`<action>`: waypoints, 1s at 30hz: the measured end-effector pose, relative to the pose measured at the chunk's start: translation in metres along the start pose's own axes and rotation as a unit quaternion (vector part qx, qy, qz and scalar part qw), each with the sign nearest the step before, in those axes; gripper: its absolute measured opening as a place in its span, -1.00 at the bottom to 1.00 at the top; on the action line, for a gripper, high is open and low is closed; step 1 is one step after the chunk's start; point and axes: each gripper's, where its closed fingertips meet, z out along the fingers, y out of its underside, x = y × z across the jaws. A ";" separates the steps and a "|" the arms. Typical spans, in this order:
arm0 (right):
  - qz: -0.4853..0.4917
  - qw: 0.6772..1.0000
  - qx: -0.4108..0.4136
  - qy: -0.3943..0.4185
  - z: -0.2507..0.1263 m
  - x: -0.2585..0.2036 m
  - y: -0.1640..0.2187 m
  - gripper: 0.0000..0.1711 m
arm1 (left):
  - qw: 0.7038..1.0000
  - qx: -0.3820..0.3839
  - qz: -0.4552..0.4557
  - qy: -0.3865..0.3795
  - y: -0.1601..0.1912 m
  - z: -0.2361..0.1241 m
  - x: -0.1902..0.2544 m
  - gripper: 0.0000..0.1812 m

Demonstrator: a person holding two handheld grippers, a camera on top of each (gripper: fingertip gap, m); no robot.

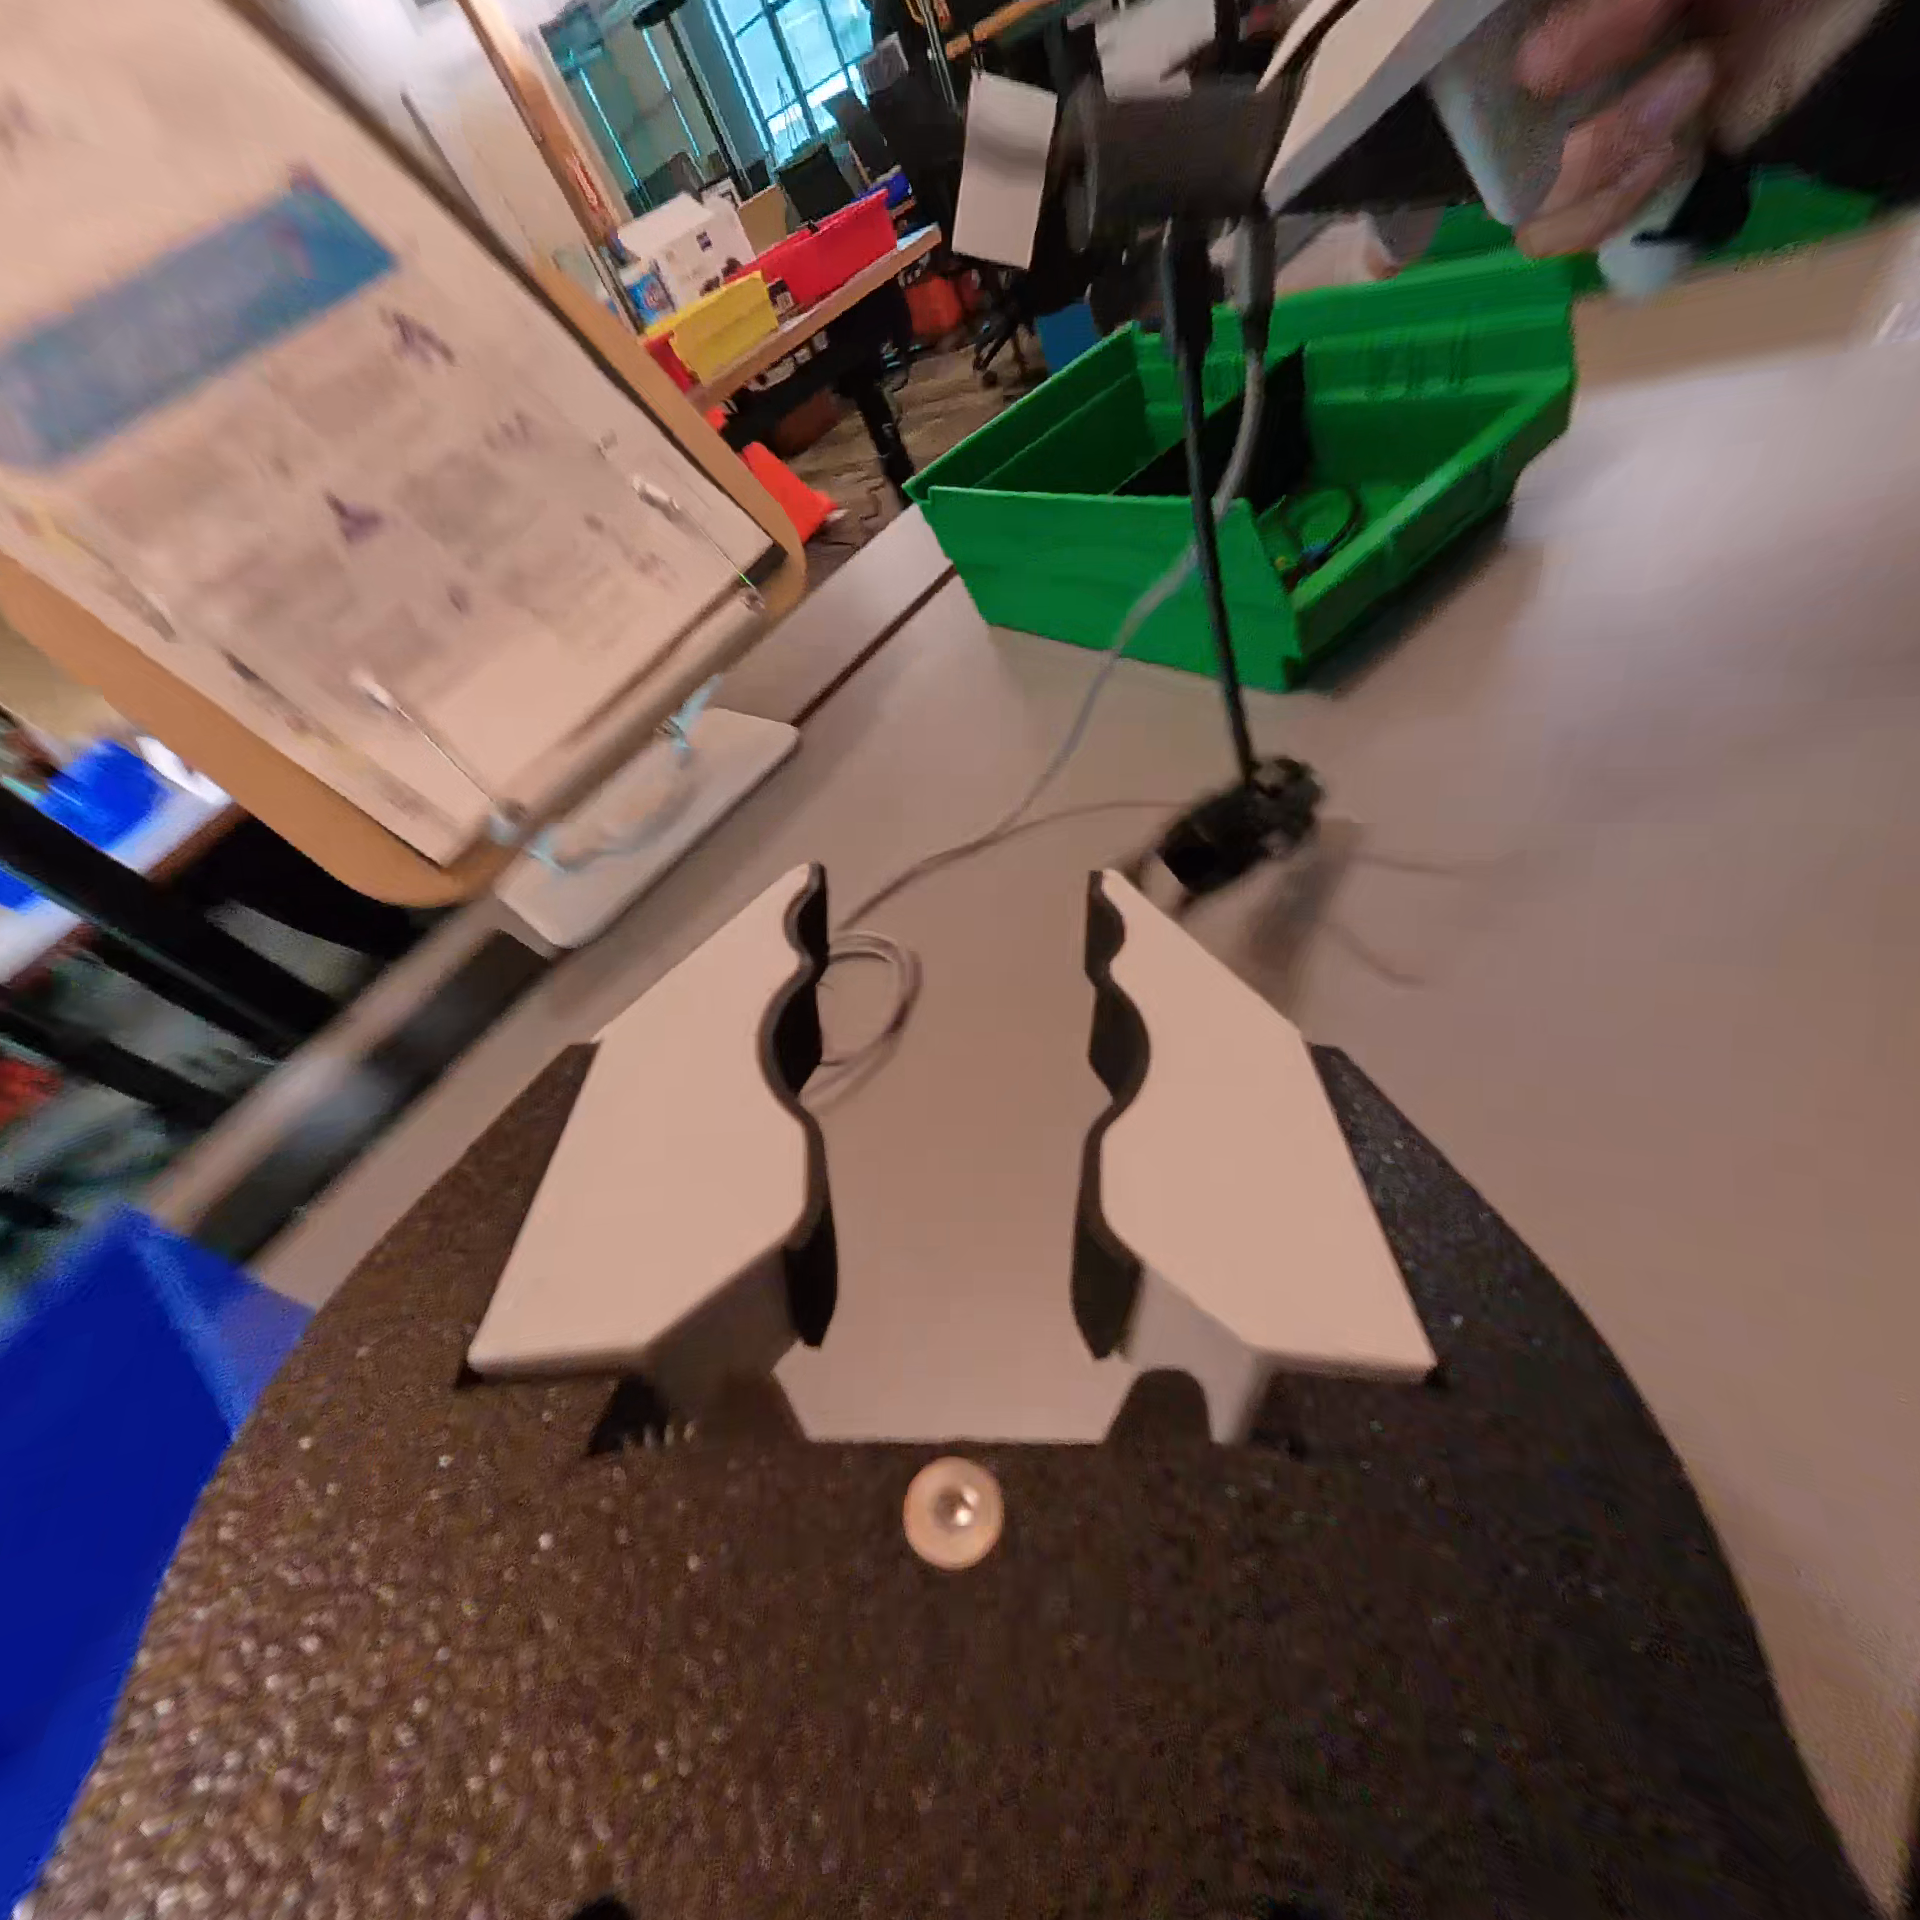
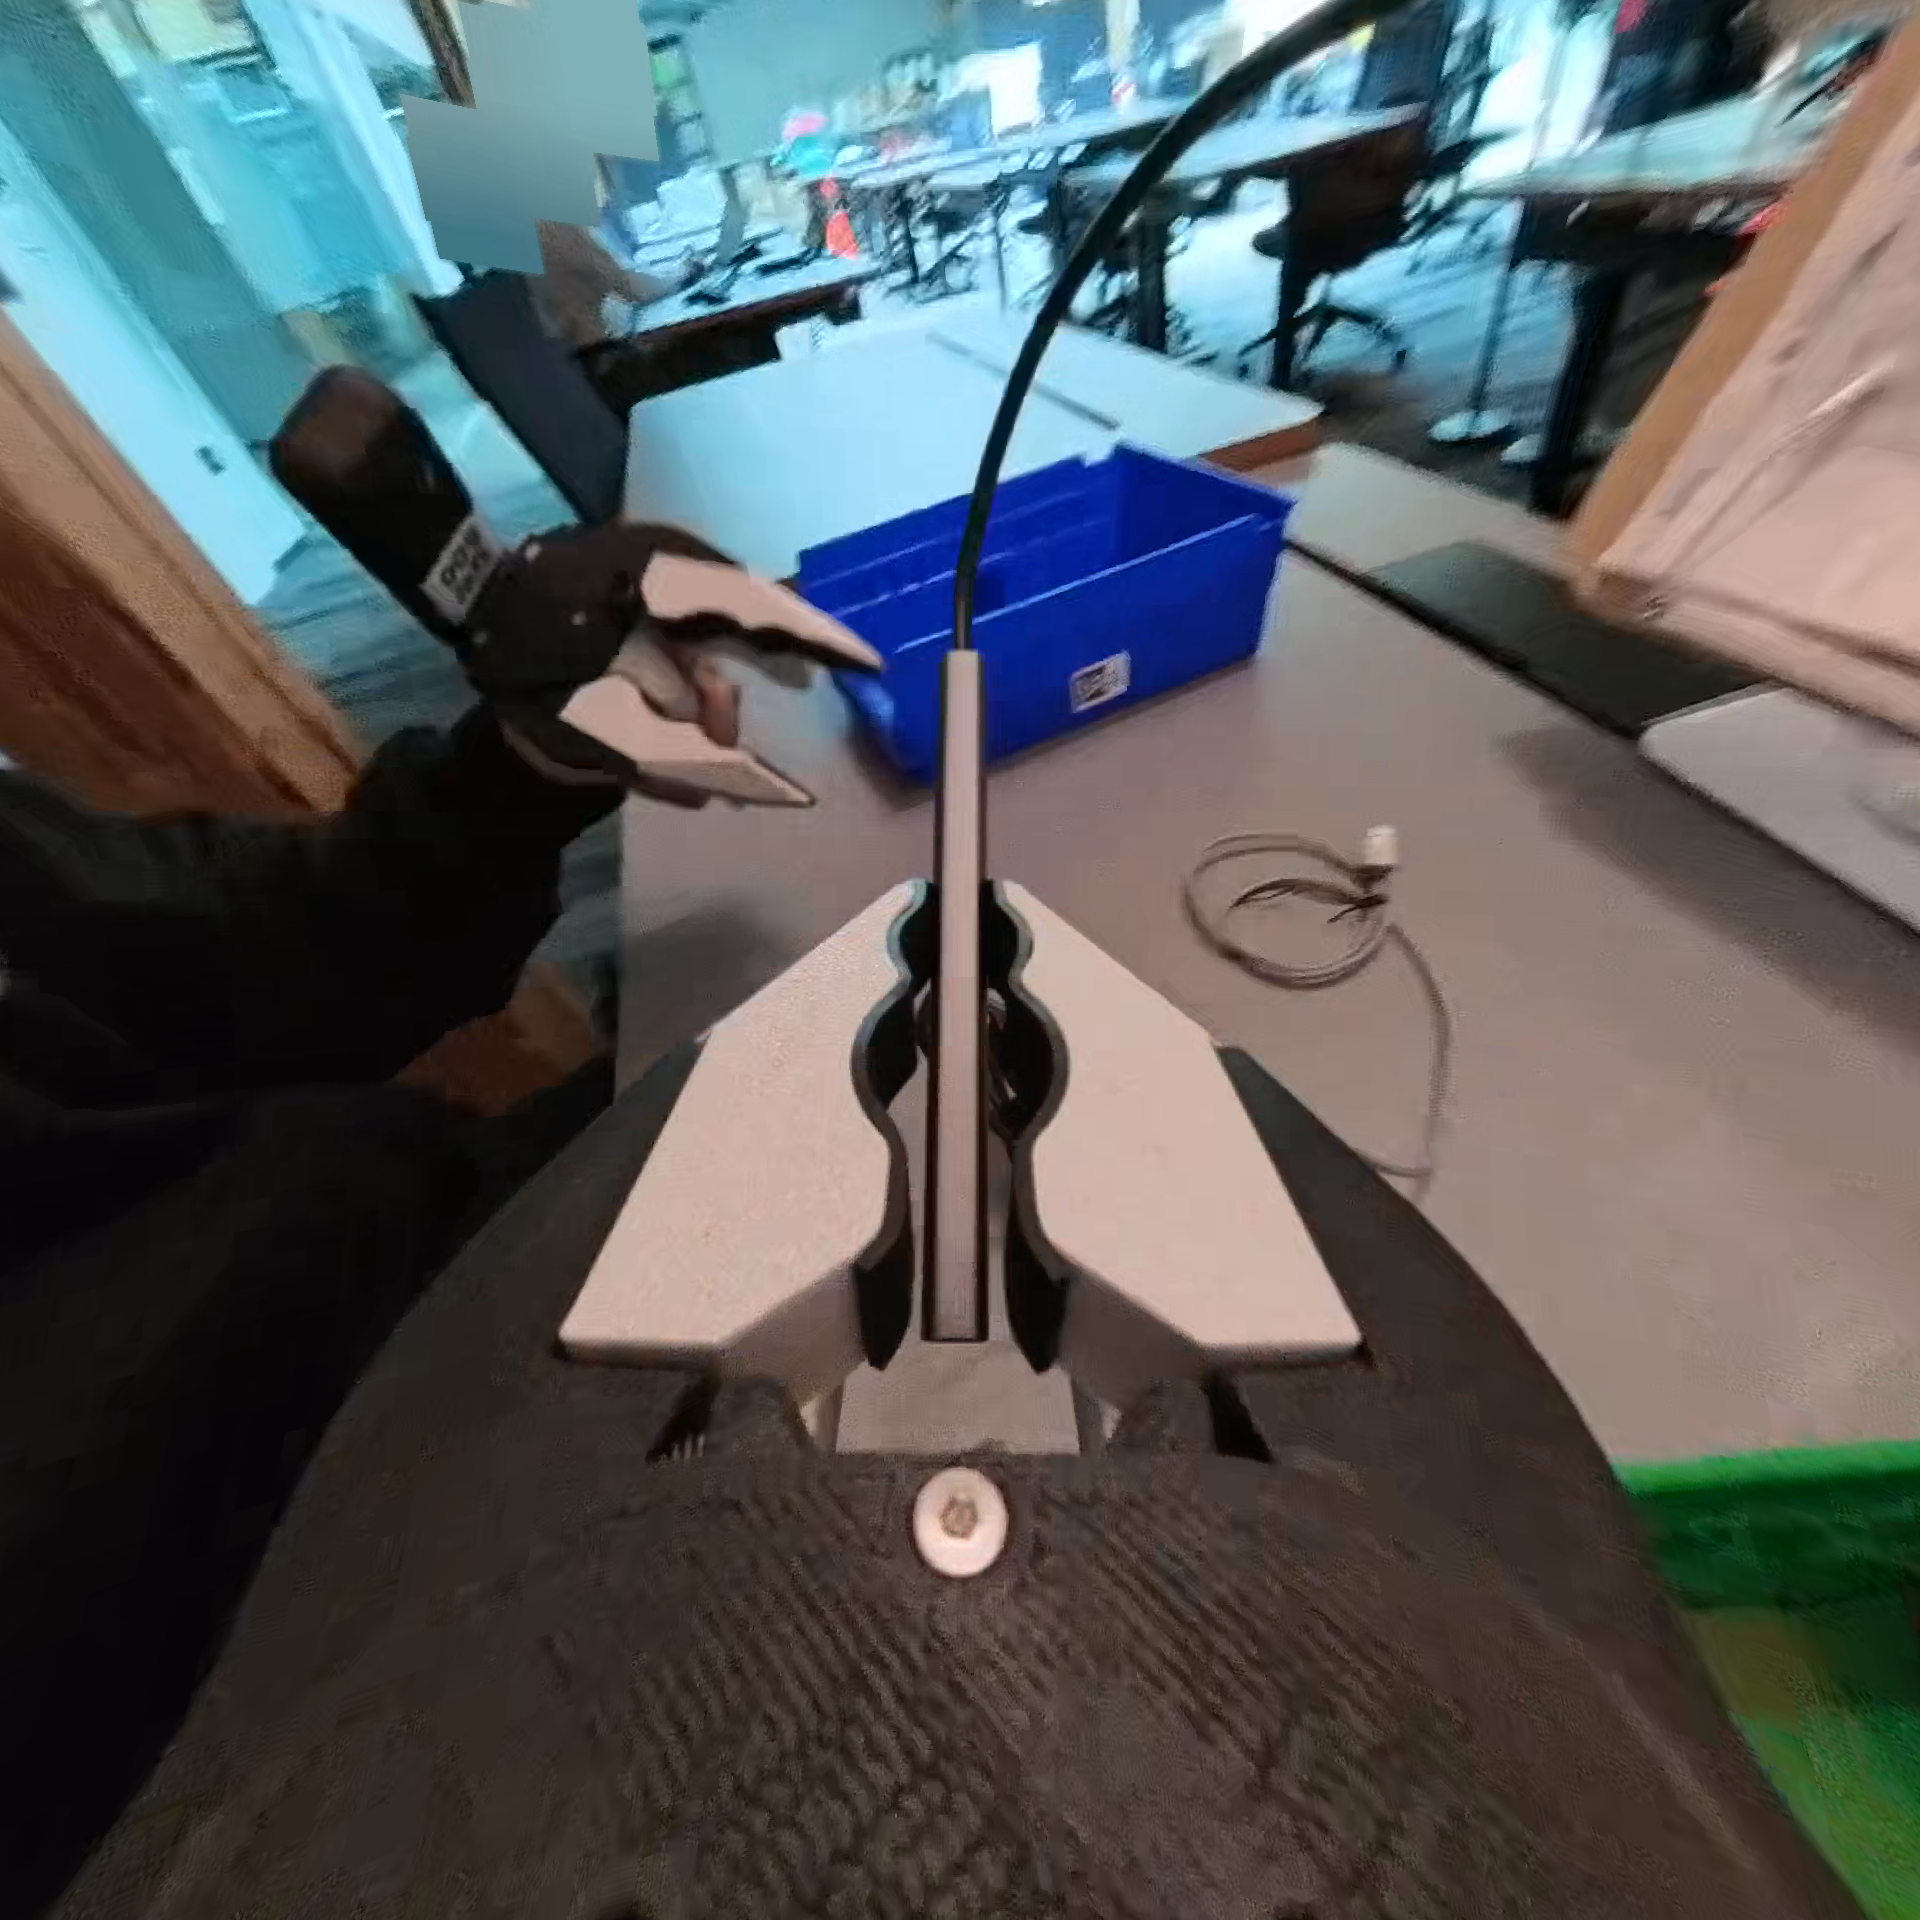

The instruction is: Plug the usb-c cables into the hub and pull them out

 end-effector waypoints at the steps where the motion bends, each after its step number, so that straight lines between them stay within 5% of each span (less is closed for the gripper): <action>1: 0.018 0.999 -0.020 -0.036 0.011 -0.008 0.009 -0.91 | 0.999 -0.008 0.050 -0.018 -0.007 -0.001 -0.002 -0.43; 6: 0.109 0.974 -0.074 -0.182 0.050 -0.035 0.044 -0.91 | 0.950 -0.020 0.311 -0.018 -0.035 -0.001 0.027 -0.40; 9: 0.131 0.959 -0.082 -0.239 0.062 -0.044 0.057 -0.91 | 0.924 -0.051 0.379 0.017 -0.022 0.006 0.042 -0.36; 14: 0.135 0.942 -0.109 -0.288 0.074 -0.058 0.070 -0.91 | 0.913 -0.063 0.395 0.079 -0.002 0.018 0.057 -0.35; 18: 0.128 0.935 -0.127 -0.305 0.074 -0.060 0.078 -0.91 | 0.929 -0.037 0.350 0.115 -0.004 0.021 0.066 -0.71; 21: 0.128 0.930 -0.130 -0.318 0.073 -0.059 0.083 -0.90 | 0.945 -0.030 0.282 0.164 0.001 0.021 0.073 -0.78; 24: 0.101 0.961 -0.082 -0.246 0.082 -0.033 0.076 -0.79 | 0.962 -0.052 0.238 0.126 0.008 0.030 0.060 -0.78; 28: -0.021 0.999 0.014 -0.020 0.080 0.029 0.046 -0.17 | 0.993 -0.072 0.090 0.022 0.019 0.040 0.010 -0.78; 30: -0.118 0.991 0.042 0.046 0.076 0.027 0.031 -0.21 | 0.997 -0.066 -0.011 -0.036 0.024 0.043 -0.017 -0.78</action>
